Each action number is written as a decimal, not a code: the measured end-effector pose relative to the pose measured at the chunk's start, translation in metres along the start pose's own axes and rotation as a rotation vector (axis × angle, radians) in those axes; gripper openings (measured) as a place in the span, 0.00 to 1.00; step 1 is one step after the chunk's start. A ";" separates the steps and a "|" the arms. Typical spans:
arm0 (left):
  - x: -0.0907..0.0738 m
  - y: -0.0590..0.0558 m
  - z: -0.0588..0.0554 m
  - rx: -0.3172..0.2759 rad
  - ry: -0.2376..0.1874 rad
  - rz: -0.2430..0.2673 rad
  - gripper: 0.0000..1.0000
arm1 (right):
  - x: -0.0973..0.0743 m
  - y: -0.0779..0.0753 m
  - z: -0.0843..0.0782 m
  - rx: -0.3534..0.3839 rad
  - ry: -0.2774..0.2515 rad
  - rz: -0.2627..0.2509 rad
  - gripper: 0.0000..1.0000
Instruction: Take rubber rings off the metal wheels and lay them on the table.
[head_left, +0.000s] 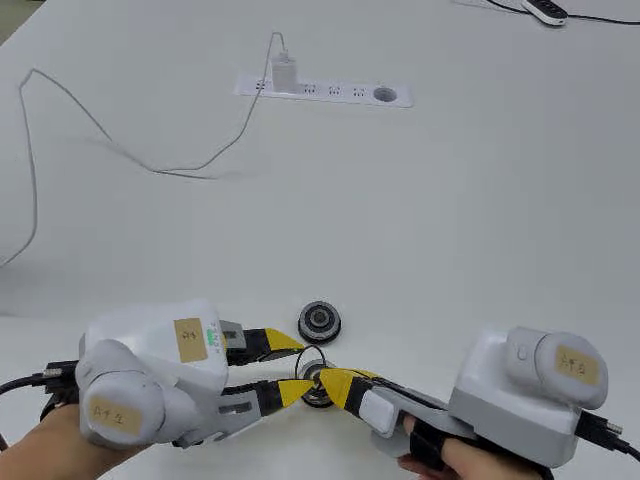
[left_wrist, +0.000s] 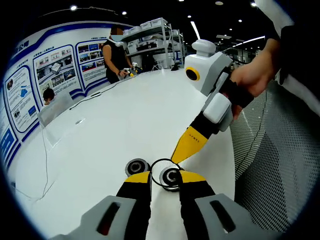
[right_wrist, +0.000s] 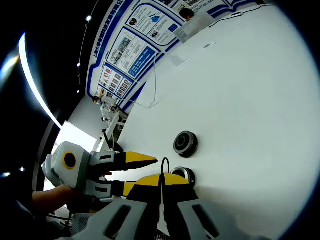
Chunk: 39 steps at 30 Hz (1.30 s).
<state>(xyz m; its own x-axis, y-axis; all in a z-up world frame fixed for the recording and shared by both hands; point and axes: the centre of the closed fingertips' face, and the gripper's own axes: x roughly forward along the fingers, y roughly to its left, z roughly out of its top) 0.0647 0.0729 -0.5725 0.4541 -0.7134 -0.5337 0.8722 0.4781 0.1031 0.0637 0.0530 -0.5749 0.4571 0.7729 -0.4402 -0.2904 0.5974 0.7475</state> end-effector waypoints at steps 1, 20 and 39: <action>0.000 0.002 0.000 0.001 0.004 0.010 0.22 | -0.001 -0.001 0.003 0.005 -0.008 -0.001 0.01; -0.002 0.010 0.008 -0.019 -0.027 0.052 0.26 | -0.035 -0.071 0.026 0.096 -0.118 -0.227 0.02; -0.004 0.009 0.007 -0.043 -0.033 0.053 0.26 | -0.044 -0.090 0.027 -0.020 -0.113 -0.348 0.07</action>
<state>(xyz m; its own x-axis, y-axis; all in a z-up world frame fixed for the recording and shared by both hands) 0.0723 0.0766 -0.5635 0.5055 -0.7030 -0.5003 0.8387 0.5364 0.0938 0.0922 -0.0406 -0.6098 0.6209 0.4950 -0.6079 -0.1175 0.8255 0.5521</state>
